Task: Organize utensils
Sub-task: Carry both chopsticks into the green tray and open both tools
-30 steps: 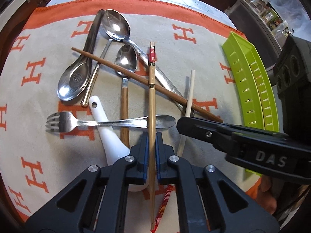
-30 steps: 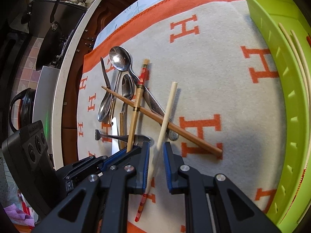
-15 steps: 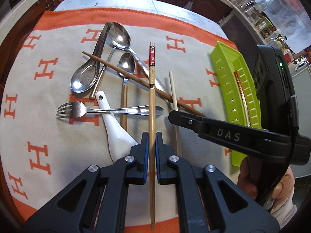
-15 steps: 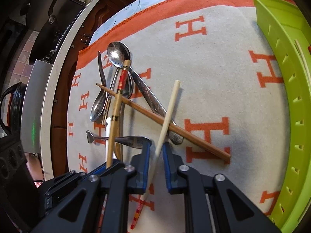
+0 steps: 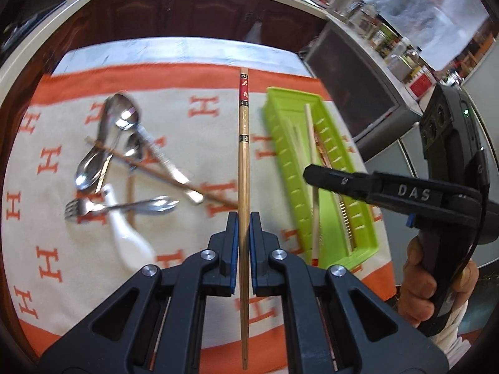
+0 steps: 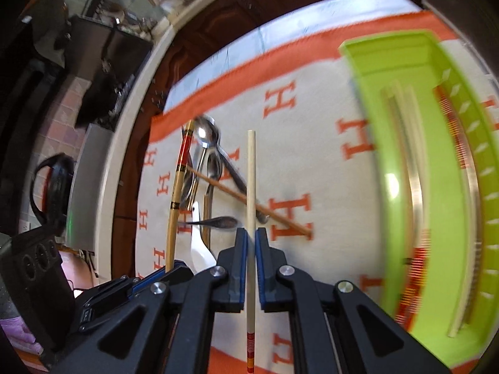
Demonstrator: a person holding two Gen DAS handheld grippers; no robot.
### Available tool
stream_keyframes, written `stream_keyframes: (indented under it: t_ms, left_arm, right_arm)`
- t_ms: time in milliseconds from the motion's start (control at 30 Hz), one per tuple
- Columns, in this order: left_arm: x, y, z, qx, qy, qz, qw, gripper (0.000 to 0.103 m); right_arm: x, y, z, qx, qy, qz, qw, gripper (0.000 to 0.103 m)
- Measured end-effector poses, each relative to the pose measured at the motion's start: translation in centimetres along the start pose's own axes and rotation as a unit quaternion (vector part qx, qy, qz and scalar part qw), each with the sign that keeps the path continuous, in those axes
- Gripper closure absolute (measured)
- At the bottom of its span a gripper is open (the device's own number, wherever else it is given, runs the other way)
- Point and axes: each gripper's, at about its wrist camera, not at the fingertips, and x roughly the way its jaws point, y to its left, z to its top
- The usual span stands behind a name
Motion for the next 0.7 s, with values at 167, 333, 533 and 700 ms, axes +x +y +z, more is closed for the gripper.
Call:
stream_keyframes:
  t_ms: [167, 333, 533, 700]
  left_arm:
    - [2.0, -5.3, 1.3, 0.031, 0.002, 0.003, 0.9995, 0.099]
    - [4.9, -9.0, 2.6, 0.041, 0.008, 0.007, 0.9991, 0.099]
    - [8.1, -10.4, 3.3, 0.027, 0.014, -0.003, 0.9995, 0.099]
    - [10.4, -10.7, 3.1, 0.026, 0.033, -0.01, 0.9991, 0.098]
  right_arm:
    - [-5.1, -2.9, 1.5, 0.017, -0.046, -0.008, 0.999, 0.098]
    - [-7.9, -5.7, 3.4, 0.013, -0.072, -0.048, 0.996, 0.098]
    - [-8.2, -7.4, 5.7, -0.014, -0.091, -0.128, 0.988, 0.098]
    - [-7.1, -7.7, 6.9, -0.046, -0.091, -0.165, 0.981, 0.098]
